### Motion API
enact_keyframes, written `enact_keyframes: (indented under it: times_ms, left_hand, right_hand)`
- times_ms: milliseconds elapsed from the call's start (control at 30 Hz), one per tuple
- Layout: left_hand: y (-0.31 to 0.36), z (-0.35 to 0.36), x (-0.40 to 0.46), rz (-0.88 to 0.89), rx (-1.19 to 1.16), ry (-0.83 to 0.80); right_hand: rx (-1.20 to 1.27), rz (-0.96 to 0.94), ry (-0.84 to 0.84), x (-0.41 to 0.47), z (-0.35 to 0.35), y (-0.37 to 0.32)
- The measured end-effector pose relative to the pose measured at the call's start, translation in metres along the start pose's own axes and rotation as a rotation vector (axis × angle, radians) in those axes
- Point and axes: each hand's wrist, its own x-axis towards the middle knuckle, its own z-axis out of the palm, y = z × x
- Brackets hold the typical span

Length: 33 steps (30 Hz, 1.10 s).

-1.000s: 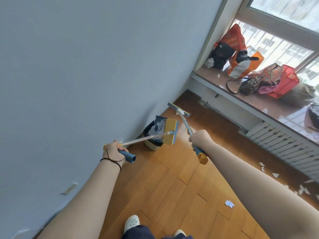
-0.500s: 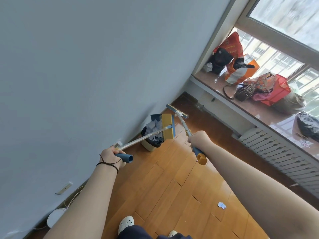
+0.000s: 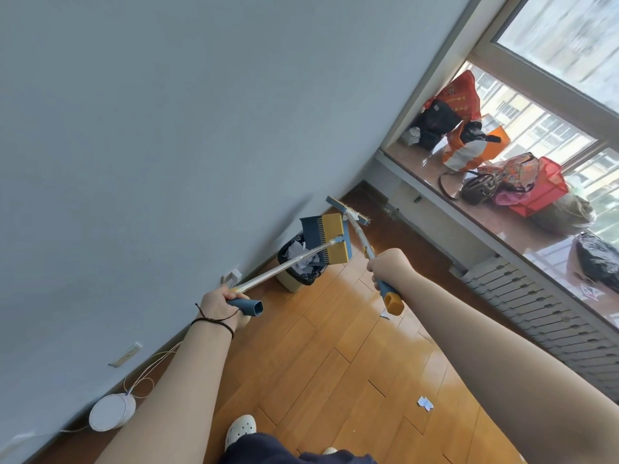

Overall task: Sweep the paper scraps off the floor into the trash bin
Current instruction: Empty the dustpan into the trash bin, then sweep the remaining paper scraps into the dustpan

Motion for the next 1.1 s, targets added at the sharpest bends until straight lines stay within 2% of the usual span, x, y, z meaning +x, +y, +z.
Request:
enact_keyframes:
  times_ms: [433, 633, 767, 900, 1100]
  left_hand:
    - [-0.004, 0.007, -0.014, -0.027, 0.042, -0.028]
    - [-0.019, 0.022, -0.032, 0.016, 0.157, -0.056]
    - [-0.027, 0.027, -0.032, -0.014, 0.201, -0.041]
    - [-0.041, 0.055, -0.033, 0.021, 0.434, -0.059]
    - [-0.094, 0.090, -0.046, 0.262, 0.754, -0.174]
  right_hand:
    - [0.037, 0.014, 0.025, -0.007, -0.009, 0.011]
    - [0.094, 0.062, 0.014, -0.010, -0.021, 0.030]
    - [0.117, 0.082, 0.037, -0.007, -0.028, 0.047]
    - [0.140, 0.086, 0.062, -0.006, -0.043, 0.065]
    - [0.215, 0.164, 0.072, -0.007, -0.064, 0.099]
